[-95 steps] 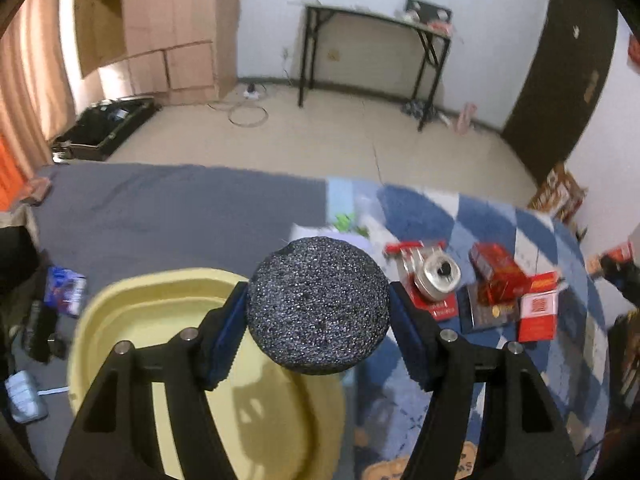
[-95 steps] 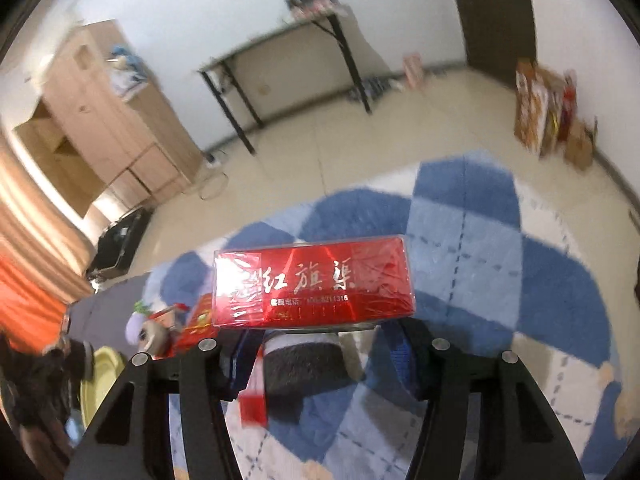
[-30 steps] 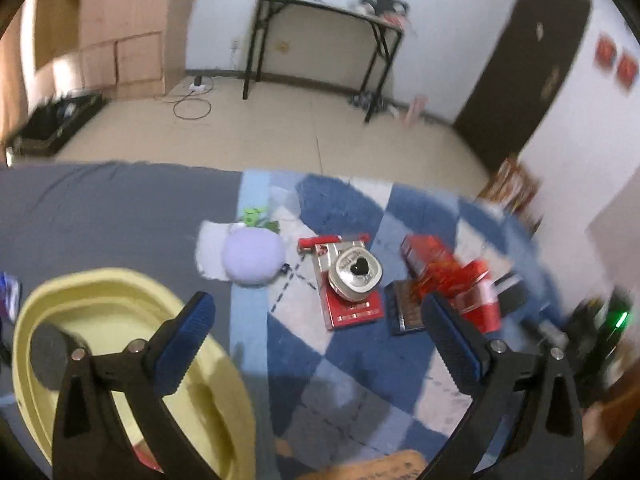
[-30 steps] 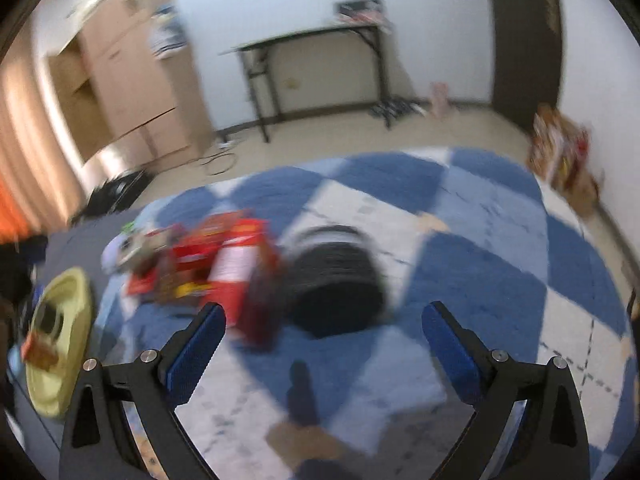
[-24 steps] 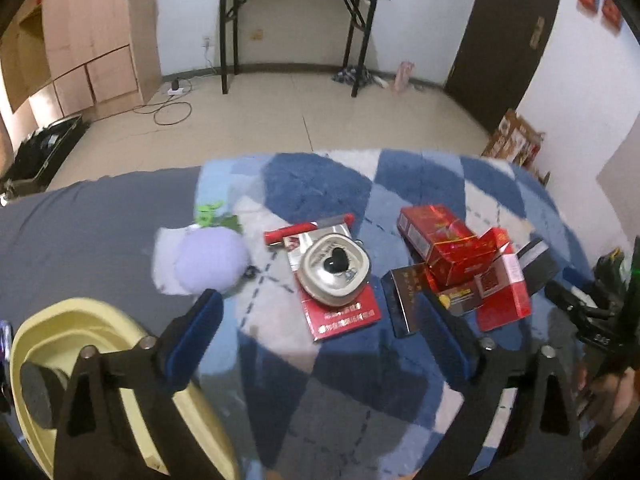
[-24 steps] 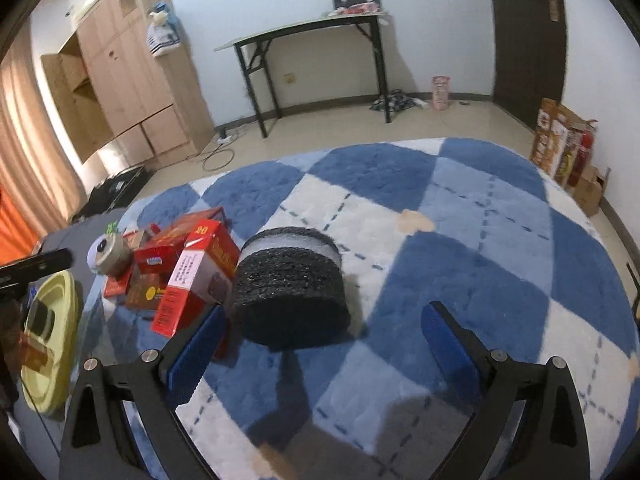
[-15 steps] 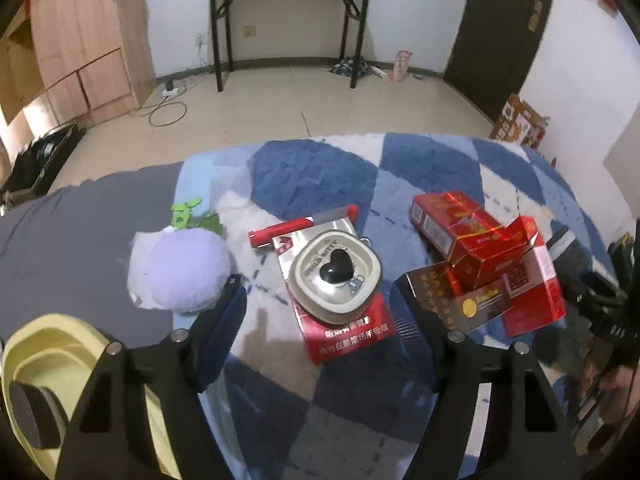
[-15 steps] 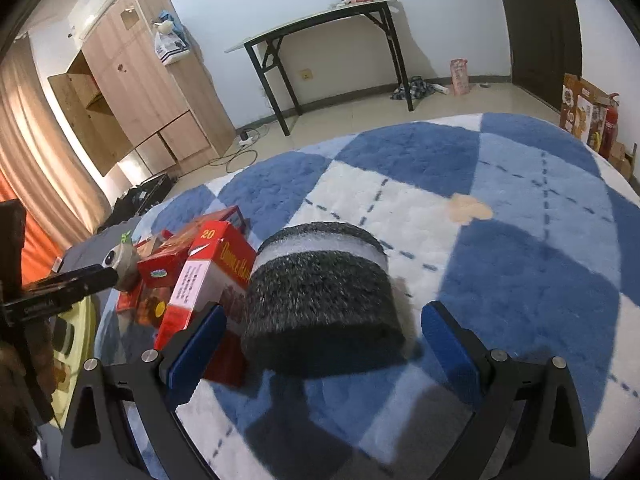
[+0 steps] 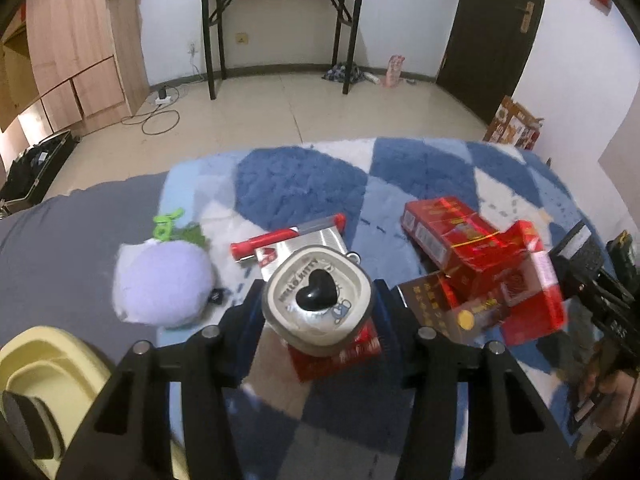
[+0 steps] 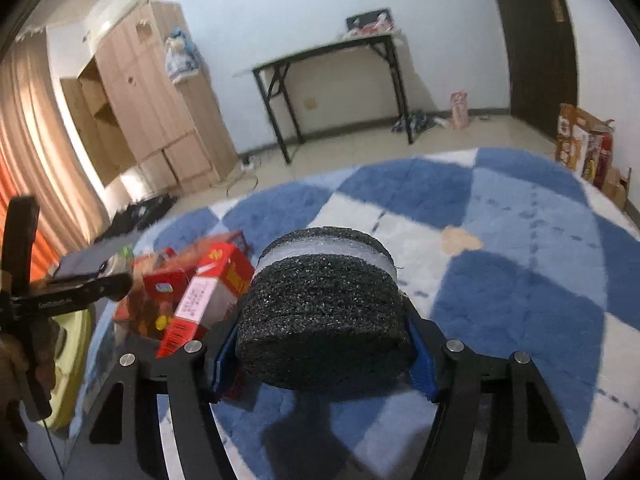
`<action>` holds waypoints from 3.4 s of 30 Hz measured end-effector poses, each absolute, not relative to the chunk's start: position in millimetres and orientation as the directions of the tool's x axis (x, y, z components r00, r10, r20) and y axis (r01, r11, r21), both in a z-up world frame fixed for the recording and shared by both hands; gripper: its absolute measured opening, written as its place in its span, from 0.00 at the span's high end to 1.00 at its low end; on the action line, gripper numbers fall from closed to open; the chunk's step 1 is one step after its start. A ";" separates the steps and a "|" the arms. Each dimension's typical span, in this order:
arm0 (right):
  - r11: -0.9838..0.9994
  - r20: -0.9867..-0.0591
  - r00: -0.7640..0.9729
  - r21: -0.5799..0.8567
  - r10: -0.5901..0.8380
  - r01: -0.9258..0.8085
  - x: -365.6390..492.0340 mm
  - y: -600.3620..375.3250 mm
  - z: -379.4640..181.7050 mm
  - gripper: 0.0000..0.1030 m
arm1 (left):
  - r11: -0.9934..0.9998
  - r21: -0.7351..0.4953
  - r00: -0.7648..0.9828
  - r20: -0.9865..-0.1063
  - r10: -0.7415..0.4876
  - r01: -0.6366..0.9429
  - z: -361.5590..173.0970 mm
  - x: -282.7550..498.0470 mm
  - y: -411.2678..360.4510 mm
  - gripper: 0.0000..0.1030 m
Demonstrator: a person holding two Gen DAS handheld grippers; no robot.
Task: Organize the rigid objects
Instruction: 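Grasp the second black foam cylinder with the right tool while the left tool grasps the silver heart-lid tin, then place the foam cylinder in the yellow tray with the right tool while the left tool places the tin, then grasp the tall red pack with the right tool while the left tool grasps the lavender plush ball, then place the red pack in the yellow tray with the right tool while the left tool places the plush ball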
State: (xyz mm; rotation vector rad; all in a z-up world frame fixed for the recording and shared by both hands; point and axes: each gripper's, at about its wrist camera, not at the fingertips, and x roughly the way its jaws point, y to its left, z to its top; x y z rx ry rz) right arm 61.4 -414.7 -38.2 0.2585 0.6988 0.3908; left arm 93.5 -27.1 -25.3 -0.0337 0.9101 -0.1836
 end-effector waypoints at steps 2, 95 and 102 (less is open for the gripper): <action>0.902 -0.551 0.725 0.359 0.413 -0.241 54.5 -423.9 -26.3 0.34 | 0.983 -0.126 0.627 -0.758 -0.180 0.130 -6.9 77.7 -14.6 0.48; 0.803 -0.450 0.670 0.409 0.591 -0.434 36.1 -328.6 29.3 0.80 | 0.980 -0.132 0.672 -0.740 0.004 -0.151 30.8 20.2 127.1 0.47; 0.646 -0.484 0.459 0.353 0.745 -0.676 -12.7 -199.4 48.7 0.79 | 0.869 -0.196 0.631 -0.759 0.160 -0.455 25.6 -59.9 219.4 0.46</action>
